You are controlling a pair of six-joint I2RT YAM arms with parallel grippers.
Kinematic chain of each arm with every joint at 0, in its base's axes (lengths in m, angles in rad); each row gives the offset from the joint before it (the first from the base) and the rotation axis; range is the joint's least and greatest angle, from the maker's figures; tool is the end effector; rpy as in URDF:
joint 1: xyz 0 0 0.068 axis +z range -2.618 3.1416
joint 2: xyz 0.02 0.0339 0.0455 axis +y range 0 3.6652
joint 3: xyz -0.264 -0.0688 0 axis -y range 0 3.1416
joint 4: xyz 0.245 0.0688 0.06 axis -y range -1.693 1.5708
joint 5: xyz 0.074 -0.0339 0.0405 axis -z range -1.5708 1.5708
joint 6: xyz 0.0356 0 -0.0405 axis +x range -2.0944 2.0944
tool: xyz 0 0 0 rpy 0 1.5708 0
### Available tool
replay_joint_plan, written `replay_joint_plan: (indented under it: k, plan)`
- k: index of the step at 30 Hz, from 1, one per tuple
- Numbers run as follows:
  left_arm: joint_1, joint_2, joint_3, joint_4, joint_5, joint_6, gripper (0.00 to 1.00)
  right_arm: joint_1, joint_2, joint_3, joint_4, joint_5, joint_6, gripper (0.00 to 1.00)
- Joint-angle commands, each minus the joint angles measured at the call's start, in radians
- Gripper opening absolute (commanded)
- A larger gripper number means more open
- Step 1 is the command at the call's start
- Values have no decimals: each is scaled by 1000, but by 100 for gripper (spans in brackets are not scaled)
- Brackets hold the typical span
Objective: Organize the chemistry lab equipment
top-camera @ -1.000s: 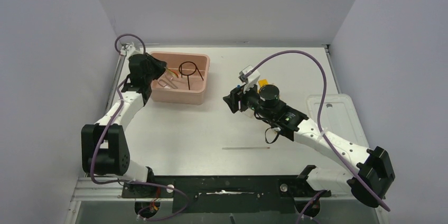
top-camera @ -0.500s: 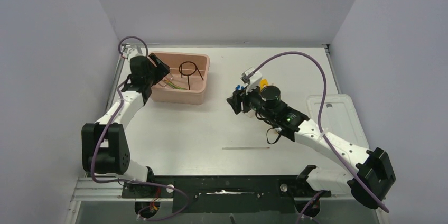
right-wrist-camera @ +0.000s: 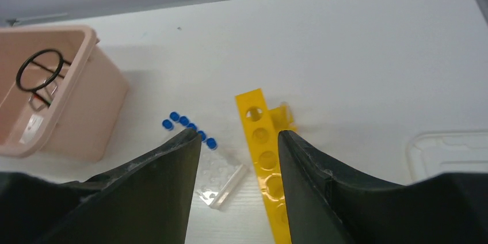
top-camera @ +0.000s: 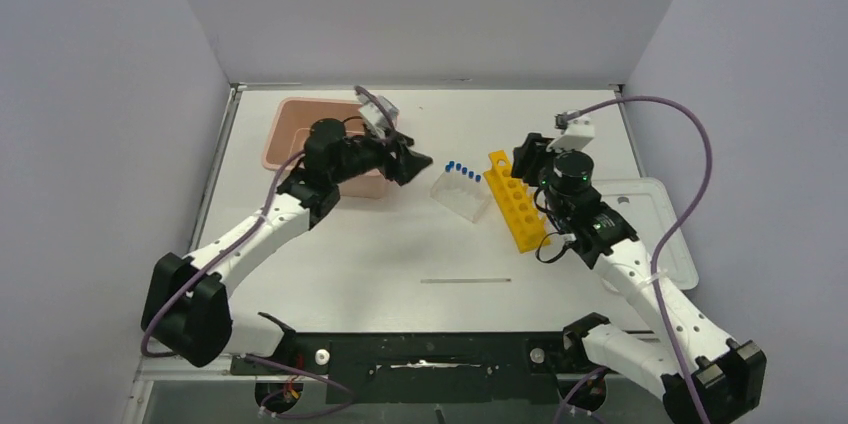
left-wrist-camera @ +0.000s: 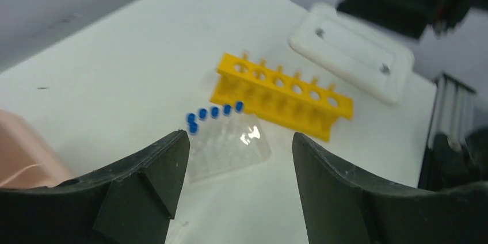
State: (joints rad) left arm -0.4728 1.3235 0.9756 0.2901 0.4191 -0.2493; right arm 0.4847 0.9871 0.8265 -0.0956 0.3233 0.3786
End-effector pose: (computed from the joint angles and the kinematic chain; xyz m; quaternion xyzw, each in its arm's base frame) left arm 0.2716 -0.1552 0.3362 0.2212 0.6910 -0.3787 0.5746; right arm 0.2089 0.0972 0.3265 0.0568 0.7854 0.1366 0.6010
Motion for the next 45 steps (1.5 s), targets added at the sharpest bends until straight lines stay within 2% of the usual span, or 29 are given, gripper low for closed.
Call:
replay_joint_plan:
  k: [1,3,6,16,20,25,45]
  plan:
    - [-131,89,46,-116,289,338,66,-81,-114,25,-29,80,57,52]
    - [-205,123,57,-182,278,448,66,-96,-148,27,-56,91,45,52]
    - [-289,182,76,-276,224,529,63,-113,-176,31,-94,79,34,52]
    - [-417,520,273,-549,98,622,61,-124,-179,11,-120,34,51,53]
    - [-461,542,263,-518,84,612,62,-128,-164,10,-134,27,46,53]
    - [-497,536,257,-490,145,599,61,-131,-163,-6,-129,21,46,53]
    - [-580,664,290,-600,127,591,58,-137,-160,-17,-124,15,43,53]
